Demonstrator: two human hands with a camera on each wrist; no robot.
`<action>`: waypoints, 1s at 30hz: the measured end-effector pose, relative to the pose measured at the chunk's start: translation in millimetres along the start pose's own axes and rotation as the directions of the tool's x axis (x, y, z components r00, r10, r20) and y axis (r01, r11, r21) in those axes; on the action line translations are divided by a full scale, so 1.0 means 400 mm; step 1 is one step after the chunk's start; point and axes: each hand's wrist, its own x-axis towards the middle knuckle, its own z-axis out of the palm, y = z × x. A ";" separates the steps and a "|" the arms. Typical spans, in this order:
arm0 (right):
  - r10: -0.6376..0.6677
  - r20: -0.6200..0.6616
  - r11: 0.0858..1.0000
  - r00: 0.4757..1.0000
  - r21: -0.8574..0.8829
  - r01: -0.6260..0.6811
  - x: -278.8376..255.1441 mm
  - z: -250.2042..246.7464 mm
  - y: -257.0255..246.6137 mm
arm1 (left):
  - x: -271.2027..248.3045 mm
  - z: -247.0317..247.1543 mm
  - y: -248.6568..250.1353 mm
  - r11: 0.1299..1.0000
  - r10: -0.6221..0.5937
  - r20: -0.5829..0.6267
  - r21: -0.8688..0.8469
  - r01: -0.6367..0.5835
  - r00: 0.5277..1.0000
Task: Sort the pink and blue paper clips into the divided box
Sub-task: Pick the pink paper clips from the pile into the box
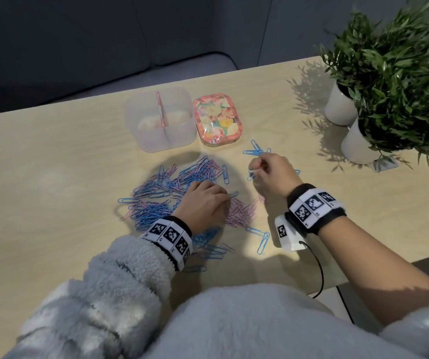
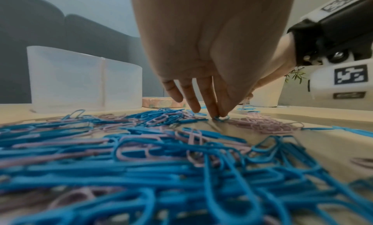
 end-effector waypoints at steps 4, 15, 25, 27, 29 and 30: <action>0.008 0.195 0.995 0.981 0.097 -0.027 -0.052 -0.013 0.015 | 0.047 -0.007 0.009 0.997 -0.017 0.033 0.072 0.015 0.999; -0.072 0.158 0.971 0.985 -0.214 0.106 -0.118 0.039 0.020 | 0.123 -0.002 -0.015 0.994 -0.029 -0.007 0.103 0.030 1.000; 0.051 0.256 0.992 0.965 -0.128 -0.018 -0.181 0.017 0.058 | -0.042 0.013 0.013 0.989 -0.137 0.019 -0.053 0.138 0.990; 0.033 0.326 0.983 0.945 -0.180 0.028 -0.205 0.033 0.060 | -0.035 0.023 0.030 0.985 -0.167 0.014 -0.047 0.167 0.986; -0.012 0.371 0.966 0.929 -0.235 0.106 -0.220 0.039 0.070 | -0.025 0.027 0.036 0.978 -0.199 -0.006 -0.062 0.198 0.980; -0.026 0.387 0.963 0.922 -0.236 0.127 -0.224 0.034 0.074 | -0.021 0.029 0.035 0.978 -0.201 -0.005 -0.068 0.200 0.980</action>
